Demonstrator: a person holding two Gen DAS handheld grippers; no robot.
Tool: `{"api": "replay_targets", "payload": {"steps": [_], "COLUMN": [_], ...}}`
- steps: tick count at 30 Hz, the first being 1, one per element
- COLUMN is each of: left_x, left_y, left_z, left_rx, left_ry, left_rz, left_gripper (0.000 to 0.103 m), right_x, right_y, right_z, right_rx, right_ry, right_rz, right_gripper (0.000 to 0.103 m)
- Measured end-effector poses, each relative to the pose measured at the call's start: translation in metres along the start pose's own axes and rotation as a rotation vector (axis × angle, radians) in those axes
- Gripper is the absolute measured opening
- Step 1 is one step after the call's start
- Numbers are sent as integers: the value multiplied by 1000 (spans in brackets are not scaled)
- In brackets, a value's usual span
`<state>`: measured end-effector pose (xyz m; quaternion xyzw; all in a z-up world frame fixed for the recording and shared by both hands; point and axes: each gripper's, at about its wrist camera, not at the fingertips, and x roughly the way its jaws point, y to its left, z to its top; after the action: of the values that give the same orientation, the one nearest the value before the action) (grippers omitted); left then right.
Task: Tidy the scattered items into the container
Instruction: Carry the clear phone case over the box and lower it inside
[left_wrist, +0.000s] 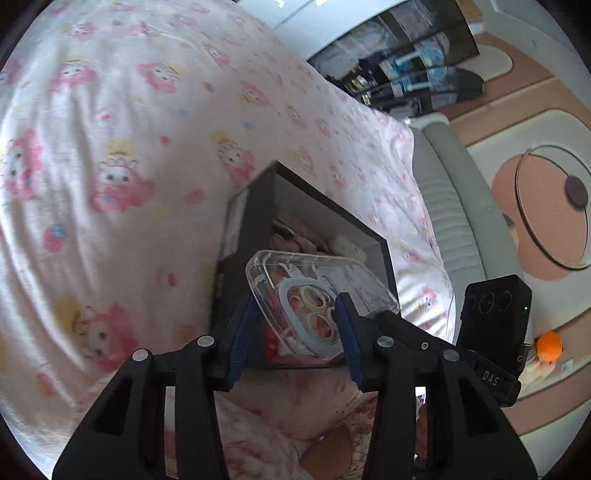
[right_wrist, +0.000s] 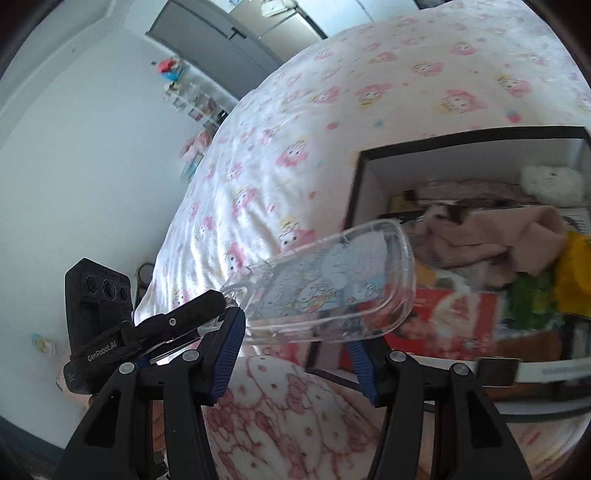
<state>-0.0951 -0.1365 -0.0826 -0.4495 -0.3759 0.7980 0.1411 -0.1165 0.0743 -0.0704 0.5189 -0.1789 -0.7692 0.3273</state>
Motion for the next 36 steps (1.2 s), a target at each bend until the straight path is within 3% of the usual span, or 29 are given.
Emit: {"api": "replay_targets", "payload": {"steps": [6, 10, 13, 21, 27, 36], "left_x": [75, 113, 126, 100, 87, 79], "left_y": [-59, -65, -56, -33, -30, -36], "left_z": [-11, -17, -21, -18, -16, -19], "left_rx": [114, 149, 151, 111, 91, 134], "left_ry": [125, 205, 226, 108, 39, 3], "left_rz": [-17, -3, -4, -59, -34, -24], "left_gripper": [42, 41, 41, 41, 44, 47], "right_x": [-54, -48, -43, -31, -27, -62], "right_y": [-60, -102, -112, -102, -87, -86], "right_z": [-3, -13, -14, -10, -16, -10], "right_rx": [81, 174, 155, 143, 110, 97], "right_ry": [-108, -89, -87, -7, 21, -60], "right_rz": [-122, -153, -171, -186, -228, -298], "right_gripper": [52, 52, 49, 49, 50, 50]}}
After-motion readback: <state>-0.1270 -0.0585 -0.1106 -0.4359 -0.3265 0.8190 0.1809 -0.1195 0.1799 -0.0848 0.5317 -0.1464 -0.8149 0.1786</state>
